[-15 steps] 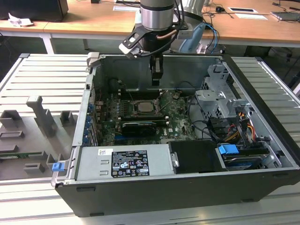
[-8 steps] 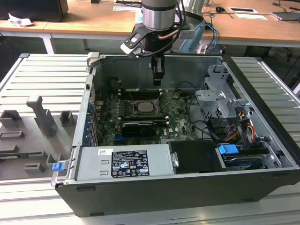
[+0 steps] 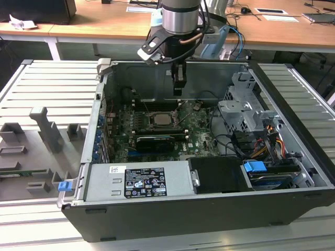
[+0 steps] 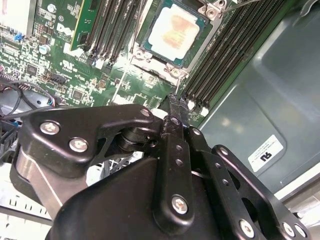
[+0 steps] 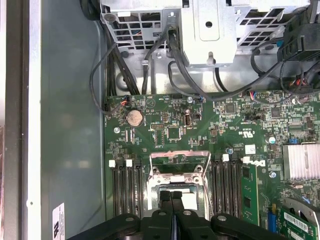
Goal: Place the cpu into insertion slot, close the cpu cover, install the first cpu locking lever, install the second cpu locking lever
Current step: 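Close the cpu cover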
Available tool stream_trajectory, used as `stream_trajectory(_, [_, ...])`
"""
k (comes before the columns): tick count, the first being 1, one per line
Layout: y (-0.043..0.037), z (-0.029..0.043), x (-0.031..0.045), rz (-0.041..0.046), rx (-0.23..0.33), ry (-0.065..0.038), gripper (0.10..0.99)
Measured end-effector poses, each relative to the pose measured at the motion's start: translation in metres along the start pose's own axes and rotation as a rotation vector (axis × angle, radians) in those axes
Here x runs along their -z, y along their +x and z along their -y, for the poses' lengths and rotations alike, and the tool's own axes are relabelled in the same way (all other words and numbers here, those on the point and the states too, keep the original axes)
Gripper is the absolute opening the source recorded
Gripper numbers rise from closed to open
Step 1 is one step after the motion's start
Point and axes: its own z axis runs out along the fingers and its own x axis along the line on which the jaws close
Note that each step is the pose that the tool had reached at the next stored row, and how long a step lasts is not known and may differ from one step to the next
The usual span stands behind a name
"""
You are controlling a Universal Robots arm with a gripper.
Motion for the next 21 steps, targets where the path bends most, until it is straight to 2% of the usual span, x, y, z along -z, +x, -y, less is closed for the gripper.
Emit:
stream_trajectory(14, [0.0004, -0.0102, -0.0008, 0.0, 0.0, 0.0, 0.106])
stream_trajectory(18, [-0.0003, -0.0238, -0.0021, -0.0001, 0.0, 0.0, 0.106])
stream_trajectory(21, [-0.0031, -0.0269, -0.0026, -0.0003, 0.0, 0.0, 0.106])
